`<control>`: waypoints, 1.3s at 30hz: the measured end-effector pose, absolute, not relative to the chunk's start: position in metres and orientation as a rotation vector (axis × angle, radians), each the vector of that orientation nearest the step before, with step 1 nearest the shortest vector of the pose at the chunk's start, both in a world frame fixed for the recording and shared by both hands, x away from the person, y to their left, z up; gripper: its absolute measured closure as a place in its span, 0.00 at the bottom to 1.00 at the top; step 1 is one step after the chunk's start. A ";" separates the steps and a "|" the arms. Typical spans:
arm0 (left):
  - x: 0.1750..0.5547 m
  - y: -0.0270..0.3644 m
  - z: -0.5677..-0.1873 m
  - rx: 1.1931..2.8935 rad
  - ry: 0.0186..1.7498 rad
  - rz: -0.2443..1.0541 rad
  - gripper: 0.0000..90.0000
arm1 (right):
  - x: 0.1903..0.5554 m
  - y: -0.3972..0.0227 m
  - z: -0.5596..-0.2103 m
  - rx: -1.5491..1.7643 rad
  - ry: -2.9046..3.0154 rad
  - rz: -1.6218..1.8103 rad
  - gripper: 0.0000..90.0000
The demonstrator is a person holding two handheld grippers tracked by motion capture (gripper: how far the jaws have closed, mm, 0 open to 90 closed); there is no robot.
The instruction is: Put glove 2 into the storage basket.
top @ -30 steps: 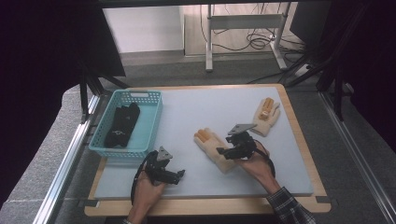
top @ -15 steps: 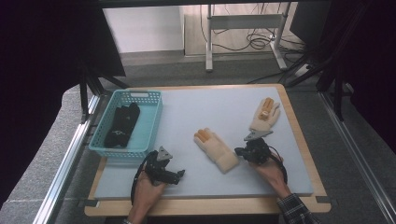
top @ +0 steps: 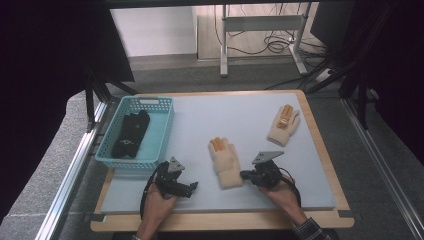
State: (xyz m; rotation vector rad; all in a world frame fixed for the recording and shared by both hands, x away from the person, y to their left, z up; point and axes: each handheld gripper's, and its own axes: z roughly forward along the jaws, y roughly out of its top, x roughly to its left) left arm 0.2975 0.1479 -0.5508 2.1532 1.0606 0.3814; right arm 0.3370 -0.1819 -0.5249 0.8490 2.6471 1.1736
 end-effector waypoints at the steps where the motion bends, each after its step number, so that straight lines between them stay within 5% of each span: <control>1: 0.298 0.148 -0.551 2.153 1.061 0.381 0.01 | 0.335 -0.179 -0.525 0.836 2.654 1.176 0.96; 13: 0.297 0.148 -0.551 2.152 1.061 0.382 0.01 | 0.327 -0.156 -0.528 0.757 2.678 1.180 0.93; 22: 0.297 0.148 -0.551 2.152 1.061 0.381 0.01 | 0.353 -0.202 -0.519 0.928 2.527 1.185 0.78; 39: 0.298 0.148 -0.551 2.154 1.061 0.380 0.01 | 0.439 -0.284 -0.493 1.219 2.197 1.076 0.68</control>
